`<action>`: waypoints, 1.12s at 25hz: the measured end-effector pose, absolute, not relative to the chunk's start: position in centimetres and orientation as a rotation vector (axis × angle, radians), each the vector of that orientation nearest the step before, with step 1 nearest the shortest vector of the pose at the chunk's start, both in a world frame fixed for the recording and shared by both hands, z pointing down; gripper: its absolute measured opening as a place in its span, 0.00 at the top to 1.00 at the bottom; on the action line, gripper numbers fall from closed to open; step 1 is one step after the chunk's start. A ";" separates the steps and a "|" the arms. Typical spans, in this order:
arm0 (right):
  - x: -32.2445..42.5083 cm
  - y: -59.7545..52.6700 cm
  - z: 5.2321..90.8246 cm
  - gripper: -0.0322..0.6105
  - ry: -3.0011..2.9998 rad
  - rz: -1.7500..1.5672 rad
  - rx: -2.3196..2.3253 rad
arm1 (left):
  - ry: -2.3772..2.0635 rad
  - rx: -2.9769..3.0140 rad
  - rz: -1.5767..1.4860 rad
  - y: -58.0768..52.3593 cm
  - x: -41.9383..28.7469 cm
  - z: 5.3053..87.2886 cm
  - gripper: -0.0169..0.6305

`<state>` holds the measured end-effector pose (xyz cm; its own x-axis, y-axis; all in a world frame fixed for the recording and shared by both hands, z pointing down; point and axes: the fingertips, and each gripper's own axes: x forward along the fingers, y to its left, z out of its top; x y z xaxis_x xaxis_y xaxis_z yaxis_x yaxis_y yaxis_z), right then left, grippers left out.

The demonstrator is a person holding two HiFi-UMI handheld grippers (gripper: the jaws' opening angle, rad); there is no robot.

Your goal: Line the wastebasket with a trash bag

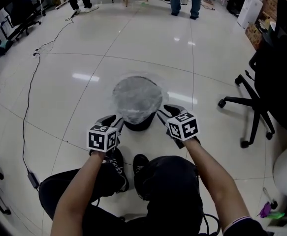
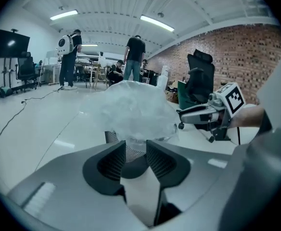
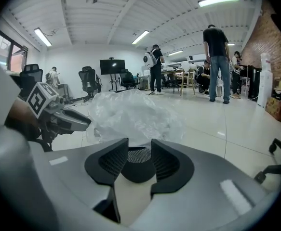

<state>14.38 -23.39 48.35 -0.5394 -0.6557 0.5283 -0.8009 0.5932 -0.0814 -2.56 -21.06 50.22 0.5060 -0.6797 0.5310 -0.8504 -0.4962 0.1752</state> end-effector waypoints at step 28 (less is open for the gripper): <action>13.3 -20.8 53.6 0.95 -2.286 0.393 0.951 | -1.152 2.327 0.769 -19.3 -1.6 55.1 0.95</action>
<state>13.29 -20.76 53.55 -0.5451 -0.5317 0.6483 -0.7177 0.6955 -0.0330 -1.64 -19.34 55.11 0.5011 -0.5777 0.6443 -0.8165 -0.5623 0.1308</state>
